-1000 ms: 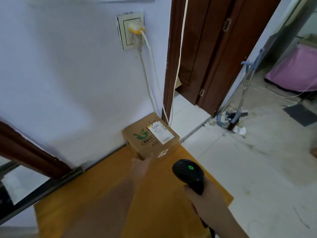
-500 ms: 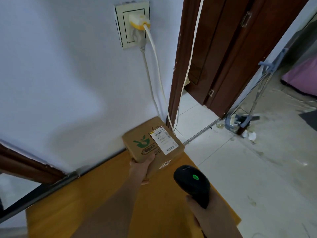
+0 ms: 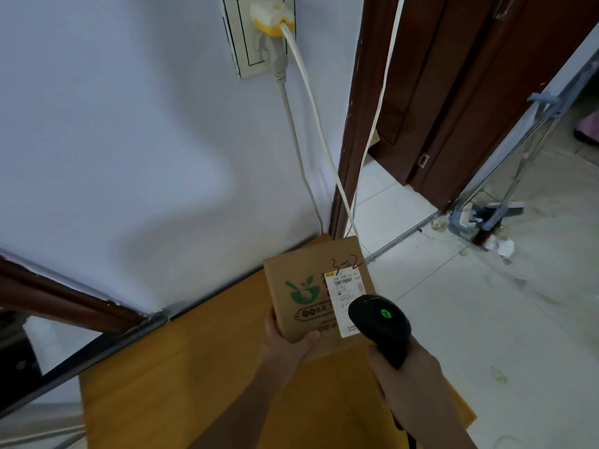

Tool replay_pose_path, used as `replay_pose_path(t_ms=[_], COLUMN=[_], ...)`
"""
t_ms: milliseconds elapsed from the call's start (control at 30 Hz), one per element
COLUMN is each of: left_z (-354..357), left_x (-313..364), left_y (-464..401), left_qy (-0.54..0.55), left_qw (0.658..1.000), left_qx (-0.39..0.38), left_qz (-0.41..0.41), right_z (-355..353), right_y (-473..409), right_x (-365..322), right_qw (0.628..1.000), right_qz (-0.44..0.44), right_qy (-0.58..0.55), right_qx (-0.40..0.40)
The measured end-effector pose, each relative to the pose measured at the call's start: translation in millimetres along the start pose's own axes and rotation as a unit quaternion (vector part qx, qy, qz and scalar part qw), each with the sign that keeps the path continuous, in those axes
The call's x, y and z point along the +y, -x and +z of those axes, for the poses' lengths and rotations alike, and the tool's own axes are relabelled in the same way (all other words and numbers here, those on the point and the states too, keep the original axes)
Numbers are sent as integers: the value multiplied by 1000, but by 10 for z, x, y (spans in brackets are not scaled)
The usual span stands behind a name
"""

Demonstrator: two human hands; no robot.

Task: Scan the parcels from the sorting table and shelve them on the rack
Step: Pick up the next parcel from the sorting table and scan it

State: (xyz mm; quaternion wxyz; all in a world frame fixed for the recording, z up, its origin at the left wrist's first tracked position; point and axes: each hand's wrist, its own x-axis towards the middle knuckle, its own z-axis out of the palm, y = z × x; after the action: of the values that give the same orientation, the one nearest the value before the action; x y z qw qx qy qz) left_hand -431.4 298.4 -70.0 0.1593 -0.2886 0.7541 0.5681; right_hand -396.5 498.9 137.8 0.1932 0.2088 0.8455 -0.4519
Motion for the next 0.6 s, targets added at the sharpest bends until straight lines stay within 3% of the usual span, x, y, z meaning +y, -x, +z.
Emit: replay_pose_path(t_ms=[333,600], left_z=[9,19], left_x=[-30,-102], left_y=[45,84], left_qy=[-47,-33], left_qw=[998,998], left_qx=[8,13], left_qz=[37,51], right_z=[35,-11], right_y=[-64,-78], right_x=[150,171], right_qw=[999,999], right_qz=[-20,-26], right_qy=[-7,-22], right_qx=[39,8])
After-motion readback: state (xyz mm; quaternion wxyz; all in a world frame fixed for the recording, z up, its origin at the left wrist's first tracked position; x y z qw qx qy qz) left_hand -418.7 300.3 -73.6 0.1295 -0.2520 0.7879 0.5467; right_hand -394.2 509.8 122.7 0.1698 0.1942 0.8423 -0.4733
